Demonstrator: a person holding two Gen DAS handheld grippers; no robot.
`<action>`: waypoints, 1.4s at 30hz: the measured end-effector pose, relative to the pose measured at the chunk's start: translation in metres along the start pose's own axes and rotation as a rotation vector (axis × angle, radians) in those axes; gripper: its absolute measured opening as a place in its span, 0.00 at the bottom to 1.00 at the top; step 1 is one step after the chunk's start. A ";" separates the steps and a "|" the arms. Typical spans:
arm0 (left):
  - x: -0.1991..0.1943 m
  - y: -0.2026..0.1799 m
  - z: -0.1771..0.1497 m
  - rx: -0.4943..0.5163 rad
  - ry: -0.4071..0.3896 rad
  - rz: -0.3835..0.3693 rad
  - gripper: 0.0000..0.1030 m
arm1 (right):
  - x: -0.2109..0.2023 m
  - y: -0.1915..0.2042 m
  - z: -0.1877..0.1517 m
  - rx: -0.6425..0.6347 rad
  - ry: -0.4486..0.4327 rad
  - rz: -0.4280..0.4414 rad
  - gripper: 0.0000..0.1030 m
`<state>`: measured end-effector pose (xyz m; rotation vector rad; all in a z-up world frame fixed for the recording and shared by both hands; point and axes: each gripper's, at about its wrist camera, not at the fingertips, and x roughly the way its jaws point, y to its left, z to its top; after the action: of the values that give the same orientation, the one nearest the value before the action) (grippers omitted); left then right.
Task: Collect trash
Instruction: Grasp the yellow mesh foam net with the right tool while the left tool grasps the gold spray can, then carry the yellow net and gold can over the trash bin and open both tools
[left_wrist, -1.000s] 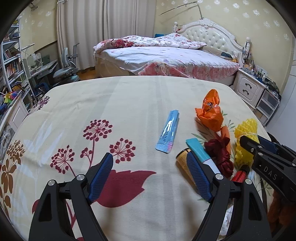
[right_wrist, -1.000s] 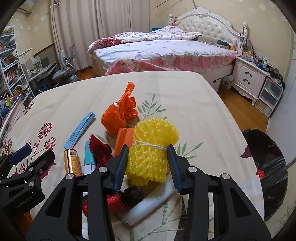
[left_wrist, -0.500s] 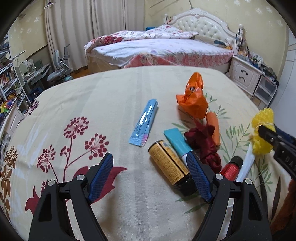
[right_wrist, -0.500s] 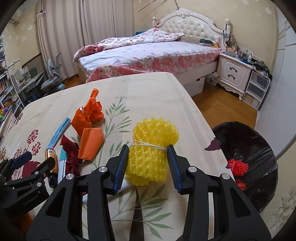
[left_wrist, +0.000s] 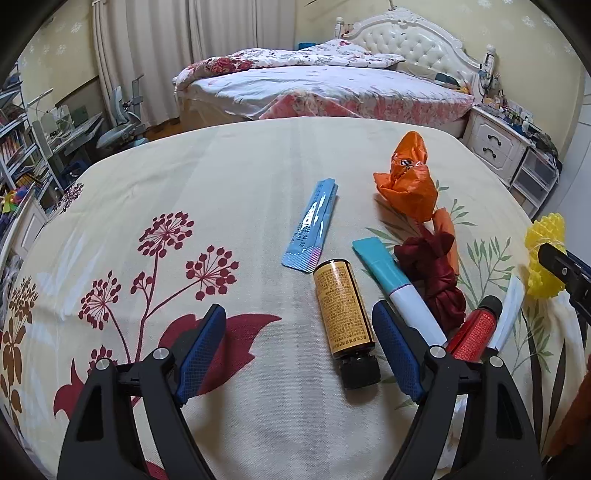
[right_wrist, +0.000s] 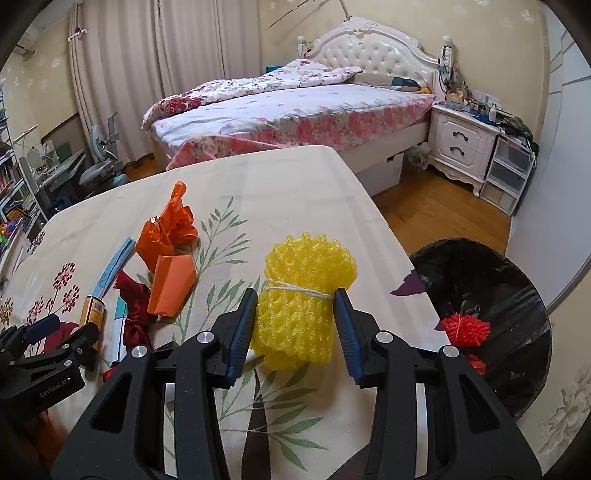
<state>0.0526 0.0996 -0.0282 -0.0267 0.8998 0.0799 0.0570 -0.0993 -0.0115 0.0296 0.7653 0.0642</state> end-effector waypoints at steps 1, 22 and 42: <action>0.000 -0.001 0.000 0.007 -0.002 -0.001 0.72 | 0.000 0.000 0.000 -0.002 0.000 0.000 0.40; -0.029 0.007 0.008 -0.018 -0.111 -0.103 0.24 | -0.007 0.004 0.002 -0.011 -0.015 -0.008 0.40; -0.065 -0.083 0.032 0.140 -0.249 -0.286 0.24 | -0.044 -0.075 0.001 0.086 -0.077 -0.181 0.40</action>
<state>0.0440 0.0150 0.0416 -0.0147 0.6435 -0.2421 0.0296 -0.1773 0.0153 0.0439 0.6906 -0.1416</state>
